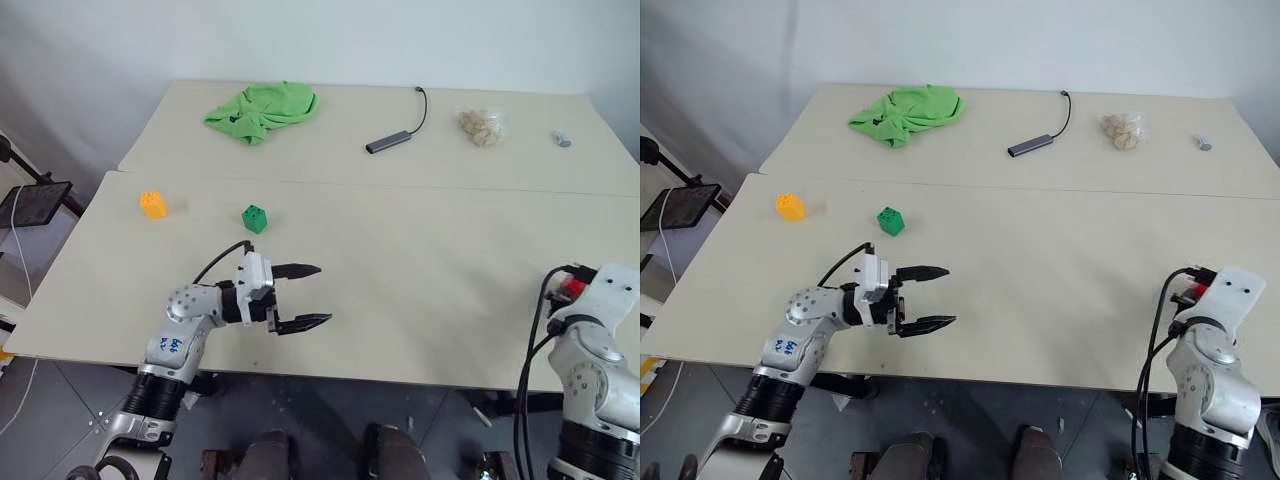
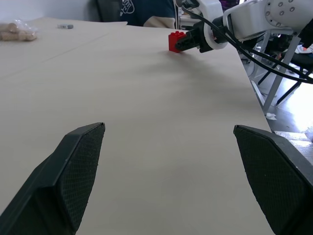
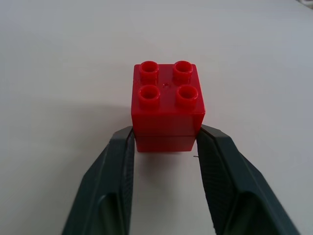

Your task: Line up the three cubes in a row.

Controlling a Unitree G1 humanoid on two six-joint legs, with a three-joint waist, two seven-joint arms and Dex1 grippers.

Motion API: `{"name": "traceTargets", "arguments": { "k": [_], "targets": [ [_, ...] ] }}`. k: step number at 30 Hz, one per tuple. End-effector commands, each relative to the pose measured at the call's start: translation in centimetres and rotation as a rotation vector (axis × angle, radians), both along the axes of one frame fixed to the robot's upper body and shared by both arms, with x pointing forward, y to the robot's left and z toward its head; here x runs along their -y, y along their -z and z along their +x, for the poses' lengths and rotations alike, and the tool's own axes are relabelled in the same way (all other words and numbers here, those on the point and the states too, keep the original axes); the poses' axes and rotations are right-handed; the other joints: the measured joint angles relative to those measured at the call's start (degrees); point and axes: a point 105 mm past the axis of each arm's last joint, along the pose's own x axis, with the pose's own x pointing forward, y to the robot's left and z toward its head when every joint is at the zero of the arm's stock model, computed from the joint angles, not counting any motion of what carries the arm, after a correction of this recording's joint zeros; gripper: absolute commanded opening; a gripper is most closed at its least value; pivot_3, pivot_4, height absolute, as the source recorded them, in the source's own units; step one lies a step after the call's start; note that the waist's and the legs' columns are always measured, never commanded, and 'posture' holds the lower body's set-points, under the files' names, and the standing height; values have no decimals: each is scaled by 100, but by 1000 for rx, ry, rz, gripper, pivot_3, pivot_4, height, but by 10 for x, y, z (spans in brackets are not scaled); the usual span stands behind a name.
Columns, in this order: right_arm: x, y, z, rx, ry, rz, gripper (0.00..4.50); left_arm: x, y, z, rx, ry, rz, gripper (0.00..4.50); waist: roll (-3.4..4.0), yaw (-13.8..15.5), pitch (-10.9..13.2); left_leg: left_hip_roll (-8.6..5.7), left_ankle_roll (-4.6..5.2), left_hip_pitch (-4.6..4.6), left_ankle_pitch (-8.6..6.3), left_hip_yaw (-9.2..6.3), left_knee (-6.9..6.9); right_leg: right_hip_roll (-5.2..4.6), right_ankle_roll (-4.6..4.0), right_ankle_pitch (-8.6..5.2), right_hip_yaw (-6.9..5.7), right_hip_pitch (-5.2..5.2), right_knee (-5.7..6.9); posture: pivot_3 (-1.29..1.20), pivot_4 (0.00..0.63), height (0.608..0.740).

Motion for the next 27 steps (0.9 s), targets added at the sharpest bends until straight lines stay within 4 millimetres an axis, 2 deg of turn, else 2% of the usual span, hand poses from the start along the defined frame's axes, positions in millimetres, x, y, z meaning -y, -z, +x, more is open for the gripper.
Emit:
{"name": "traceTargets", "arguments": {
  "k": [1, 2, 5, 6, 7, 9, 10, 13, 15, 23, 27],
  "targets": [
    [-23, -23, 12, 69, -318, -34, 1447, -12, -1, -1, 23, -50, 8, 4500, 0, -15, 0, 0, 1, -1, -1, 0, 0, 0, 0, 0, 0, 0, -2, 0, 150, 740],
    [-32, -27, 15, 81, -410, -32, 1447, -15, 0, 0, 21, -64, 11, 4500, 0, -28, 0, 0, 2, 0, -1, 1, 0, 0, 0, 0, 0, 0, -2, 0, 150, 740],
    [-87, -49, 24, 146, -848, -33, 1447, -24, 2, -2, 18, -112, 16, 4500, 0, -119, 0, 0, 3, 2, -2, 3, -1, 0, 0, 0, 2, 0, -4, 0, 150, 740],
    [-99, -52, 23, 152, -941, -40, 1447, -26, 2, -2, 18, -120, 17, 4500, -1, -121, 0, 3, 3, 4, -2, 3, -1, 2, 0, 0, 1, 0, -2, 0, 150, 740],
    [-134, -54, 19, 122, -1213, -116, 1447, -33, 4, -4, 11, -149, 19, 4500, -1, -116, 1, 5, 3, 4, -2, 1, -2, 4, 0, 0, 0, 1, -1, 0, 150, 740],
    [-174, -44, 3, 23, -1587, -226, 1447, -45, 7, -8, 3, -189, 21, 4500, 2, -156, 3, 5, 3, 4, -3, 8, -3, 4, 0, 0, 7, -3, -5, 0, 150, 740],
    [-184, -35, -4, -51, -1726, -276, 1447, -51, 8, -10, -3, -206, 17, 4500, -1, -180, 4, 4, 3, 5, -4, 8, -9, 4, 0, 0, 6, -2, -11, 0, 150, 740],
    [-190, -20, 1, -163, -1872, -275, 1447, -68, 11, -16, -2, -243, 18, 4500, -20, -178, 9, 11, 0, 5, -5, 1, -5, 11, 0, 0, -4, 4, -20, 0, 150, 740],
    [-198, -21, 9, -142, -1941, -283, 1447, -76, 11, -16, 2, -284, 20, 4500, -26, -107, 13, 7, 1, -4, -5, 0, 4, 8, 5, 3, -6, 7, -27, 0, 150, 740],
    [-211, -11, 39, -151, -2054, -388, 1447, -89, 6, -22, 18, -363, 26, 4500, -27, -117, 12, 8, 13, -17, -19, -1, 54, 7, 15, 19, -8, 17, -32, 0, 150, 740],
    [-214, -9, 41, -167, -2075, -392, 2820, -94, 8, -22, 10, -398, 34, 4500, -26, -117, 12, 12, 8, -14, -22, -1, 54, 9, 15, 19, -10, 16, -25, 0, 150, 740]
  ]
}}
